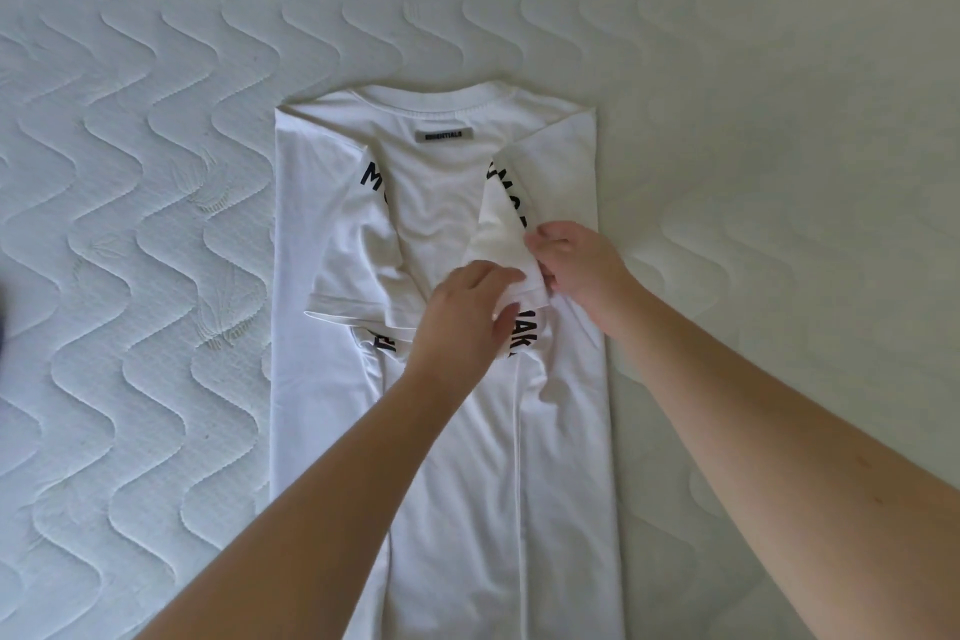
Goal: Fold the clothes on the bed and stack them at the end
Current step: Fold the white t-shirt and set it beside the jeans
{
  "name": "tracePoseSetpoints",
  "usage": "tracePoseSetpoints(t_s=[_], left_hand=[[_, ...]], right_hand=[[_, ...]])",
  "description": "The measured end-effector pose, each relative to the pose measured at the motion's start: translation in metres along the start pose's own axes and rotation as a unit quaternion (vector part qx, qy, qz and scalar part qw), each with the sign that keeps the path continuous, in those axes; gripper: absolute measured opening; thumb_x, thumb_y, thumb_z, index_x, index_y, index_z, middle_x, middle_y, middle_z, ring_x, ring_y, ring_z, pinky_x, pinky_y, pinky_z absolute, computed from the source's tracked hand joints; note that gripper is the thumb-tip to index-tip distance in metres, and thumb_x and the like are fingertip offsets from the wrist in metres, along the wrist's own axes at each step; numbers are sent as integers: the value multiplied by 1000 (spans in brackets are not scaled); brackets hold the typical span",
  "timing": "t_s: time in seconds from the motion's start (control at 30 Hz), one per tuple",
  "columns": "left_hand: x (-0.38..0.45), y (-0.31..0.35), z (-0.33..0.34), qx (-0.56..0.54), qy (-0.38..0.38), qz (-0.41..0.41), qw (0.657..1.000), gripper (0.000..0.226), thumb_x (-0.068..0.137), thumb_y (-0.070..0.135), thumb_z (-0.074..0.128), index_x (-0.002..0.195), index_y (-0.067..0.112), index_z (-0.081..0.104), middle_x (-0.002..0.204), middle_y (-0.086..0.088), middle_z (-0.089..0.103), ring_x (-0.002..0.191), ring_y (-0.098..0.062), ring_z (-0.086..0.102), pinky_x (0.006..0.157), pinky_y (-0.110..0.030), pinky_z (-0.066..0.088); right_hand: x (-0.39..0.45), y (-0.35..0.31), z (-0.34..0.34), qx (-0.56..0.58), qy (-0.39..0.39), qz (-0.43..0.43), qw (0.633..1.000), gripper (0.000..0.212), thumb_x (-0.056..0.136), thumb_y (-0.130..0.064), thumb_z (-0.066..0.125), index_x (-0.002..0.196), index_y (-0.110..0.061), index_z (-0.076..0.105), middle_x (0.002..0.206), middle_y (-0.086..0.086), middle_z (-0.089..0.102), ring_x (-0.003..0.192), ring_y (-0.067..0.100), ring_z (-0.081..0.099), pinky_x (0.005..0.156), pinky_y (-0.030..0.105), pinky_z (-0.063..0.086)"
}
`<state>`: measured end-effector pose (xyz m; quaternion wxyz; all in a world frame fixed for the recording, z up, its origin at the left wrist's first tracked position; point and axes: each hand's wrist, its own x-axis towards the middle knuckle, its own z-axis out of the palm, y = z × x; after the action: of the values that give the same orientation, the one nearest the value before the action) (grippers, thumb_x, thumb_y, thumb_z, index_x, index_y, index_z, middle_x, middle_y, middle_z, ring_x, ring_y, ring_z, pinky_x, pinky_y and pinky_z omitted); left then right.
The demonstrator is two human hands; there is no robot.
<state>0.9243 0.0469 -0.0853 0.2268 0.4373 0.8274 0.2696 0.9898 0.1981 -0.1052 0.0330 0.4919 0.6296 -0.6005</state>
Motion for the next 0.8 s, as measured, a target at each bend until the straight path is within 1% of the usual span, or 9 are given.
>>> tracePoseSetpoints(t_s=[0.1, 0.17, 0.23, 0.37, 0.47, 0.53, 0.67, 0.73, 0.8], left_hand=[[-2, -18, -7, 10, 4, -86, 996, 39, 91, 16, 65, 129, 9, 60, 125, -12, 57, 115, -32, 54, 101, -43, 40], [-1, -23, -7, 13, -24, -110, 994, 44, 93, 23, 64, 134, 12, 55, 130, -10, 52, 121, -30, 50, 103, -42, 38], [0, -22, -5, 3, -48, -119, 992, 45, 94, 25, 62, 136, 13, 52, 131, -9, 49, 121, -29, 49, 103, -41, 39], [0, -20, 3, -7, -52, -120, 991, 32, 97, 18, 57, 128, 14, 58, 122, -9, 51, 113, -29, 52, 98, -38, 41], [-1, -25, 10, 57, -52, -127, 989, 23, 95, 20, 57, 117, 21, 65, 112, -3, 55, 106, -26, 52, 91, -35, 39], [-1, -29, 12, 93, -62, -125, 986, 22, 94, 24, 57, 115, 24, 64, 109, -1, 56, 104, -26, 52, 89, -35, 37], [2, -34, 14, 91, -64, -106, 988, 21, 94, 30, 56, 113, 22, 62, 104, 0, 59, 101, -25, 55, 89, -37, 42], [3, -36, 16, 93, -61, -94, 989, 21, 96, 33, 55, 112, 22, 62, 102, 1, 60, 100, -23, 55, 88, -34, 41], [4, -38, 16, 93, -61, -87, 990, 22, 96, 35, 54, 112, 21, 62, 103, 2, 61, 100, -22, 55, 87, -32, 39]], right_hand=[[5, 0, 11, -182, 16, -63, 981, 24, 91, -36, 65, 108, -19, 64, 87, -6, 66, 81, 13, 60, 70, 19, 44], [4, 0, 15, -208, 51, -100, 972, 11, 92, -33, 62, 93, -23, 65, 71, -12, 57, 68, 5, 53, 55, 7, 33], [1, 3, 14, -188, 90, -121, 970, 11, 93, -32, 61, 87, -22, 63, 66, -14, 54, 63, 0, 50, 55, 7, 33], [-1, 13, 0, -231, 91, -82, 965, 17, 90, -30, 65, 95, -13, 66, 75, -7, 61, 77, 16, 60, 66, 21, 38], [3, 7, -6, -308, 68, -54, 948, 35, 86, -47, 68, 100, -15, 63, 89, -1, 66, 86, 21, 62, 76, 34, 48], [7, -4, -2, -339, 126, -135, 923, 42, 88, -51, 64, 109, -15, 60, 98, 3, 64, 90, 24, 59, 80, 38, 47], [19, -24, 17, -382, 166, -308, 855, 32, 97, -28, 56, 123, -9, 59, 111, 11, 60, 98, 33, 57, 82, 42, 44], [25, -26, 27, -350, 159, -293, 875, 34, 96, -27, 59, 125, -9, 56, 115, 11, 58, 101, 29, 55, 84, 37, 42], [34, -32, 33, -216, 160, -211, 940, 42, 92, -34, 65, 122, -7, 55, 113, 8, 58, 100, 22, 55, 84, 30, 43]])
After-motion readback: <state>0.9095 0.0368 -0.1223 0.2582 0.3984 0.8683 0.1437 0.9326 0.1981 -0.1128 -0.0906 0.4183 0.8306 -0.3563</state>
